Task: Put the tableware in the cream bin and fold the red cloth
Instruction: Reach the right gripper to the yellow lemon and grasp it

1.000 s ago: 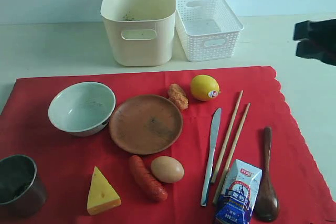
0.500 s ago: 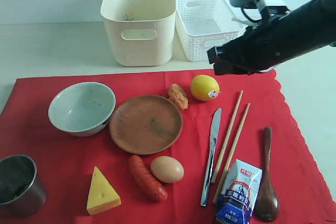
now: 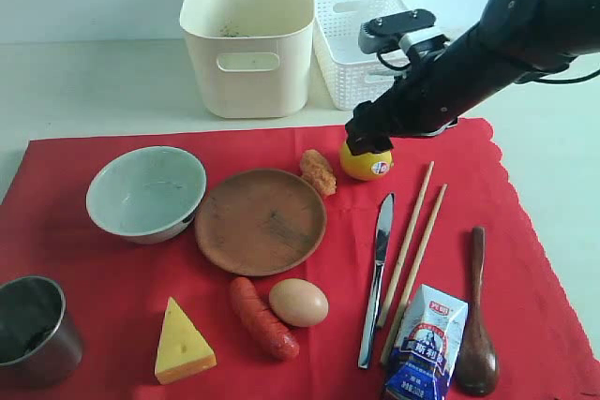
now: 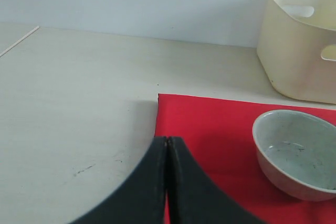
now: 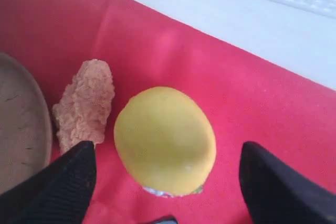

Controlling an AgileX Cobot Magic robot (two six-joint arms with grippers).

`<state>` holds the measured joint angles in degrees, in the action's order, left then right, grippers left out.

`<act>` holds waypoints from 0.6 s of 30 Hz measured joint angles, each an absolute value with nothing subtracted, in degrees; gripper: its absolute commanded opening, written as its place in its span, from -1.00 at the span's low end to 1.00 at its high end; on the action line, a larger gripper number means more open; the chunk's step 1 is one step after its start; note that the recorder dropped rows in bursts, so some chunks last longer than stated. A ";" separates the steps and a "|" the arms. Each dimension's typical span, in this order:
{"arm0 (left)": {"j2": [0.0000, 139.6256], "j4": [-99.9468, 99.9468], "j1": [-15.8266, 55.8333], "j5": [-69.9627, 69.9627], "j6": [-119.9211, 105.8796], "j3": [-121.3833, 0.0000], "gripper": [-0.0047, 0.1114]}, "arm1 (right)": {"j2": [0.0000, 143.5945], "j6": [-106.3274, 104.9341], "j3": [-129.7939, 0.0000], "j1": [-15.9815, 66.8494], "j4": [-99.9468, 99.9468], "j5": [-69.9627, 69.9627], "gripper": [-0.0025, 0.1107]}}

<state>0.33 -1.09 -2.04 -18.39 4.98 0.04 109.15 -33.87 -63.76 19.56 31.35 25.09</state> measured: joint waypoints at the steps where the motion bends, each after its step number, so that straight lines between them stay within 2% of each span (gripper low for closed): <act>1: 0.33 -1.09 -2.04 -18.39 4.98 0.04 -0.90 | 110.23 -34.00 -64.40 19.56 31.35 25.19 0.33; 8: 0.33 -1.09 -2.04 -18.39 4.98 0.04 -0.90 | 115.18 -37.48 -66.31 19.56 31.62 25.47 0.31; 10: 0.33 -1.09 -2.04 -18.39 4.98 0.04 -0.90 | 115.74 -38.23 -66.45 19.61 31.76 25.62 0.24; 18: 0.33 -1.09 -2.04 -18.39 4.98 0.04 -0.90 | 116.05 -40.14 -66.49 19.61 32.35 25.68 -0.57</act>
